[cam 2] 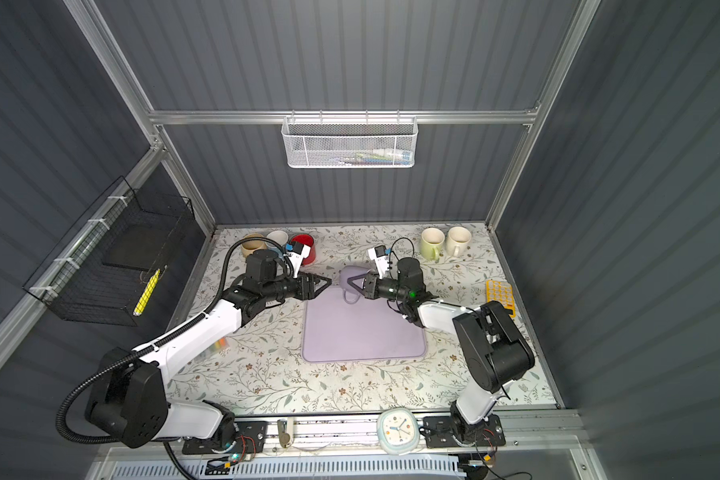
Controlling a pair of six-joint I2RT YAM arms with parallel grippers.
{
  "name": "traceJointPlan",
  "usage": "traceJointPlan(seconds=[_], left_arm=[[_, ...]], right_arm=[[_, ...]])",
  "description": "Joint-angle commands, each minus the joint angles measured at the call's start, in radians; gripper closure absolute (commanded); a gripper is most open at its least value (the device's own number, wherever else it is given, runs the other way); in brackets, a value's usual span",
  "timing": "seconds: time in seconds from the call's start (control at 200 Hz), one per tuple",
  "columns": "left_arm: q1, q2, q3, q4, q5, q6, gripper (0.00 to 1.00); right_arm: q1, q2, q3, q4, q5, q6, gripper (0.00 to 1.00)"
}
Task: Turn the mug right side up
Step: 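Open the left gripper and withdraw it while right carries the lilac mug away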
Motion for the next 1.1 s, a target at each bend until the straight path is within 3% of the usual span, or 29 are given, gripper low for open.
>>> traceJointPlan(seconds=[0.0, 0.27, 0.57, 1.096], left_arm=[[0.012, -0.025, 0.049, -0.130, -0.060, 0.109, 0.41], [0.019, -0.025, 0.140, -0.297, -0.213, 0.265, 0.41], [0.019, -0.043, 0.170, -0.405, -0.384, 0.385, 0.41], [0.017, -0.076, 0.070, -0.377, -0.365, 0.415, 0.41]], right_arm=[[-0.009, -0.079, 0.072, -0.203, 0.011, -0.165, 1.00], [-0.029, -0.111, 0.180, -0.570, 0.025, -0.348, 1.00], [-0.034, -0.107, 0.328, -0.964, 0.168, -0.549, 1.00], [-0.036, 0.020, 0.607, -1.358, 0.447, -0.702, 1.00]])
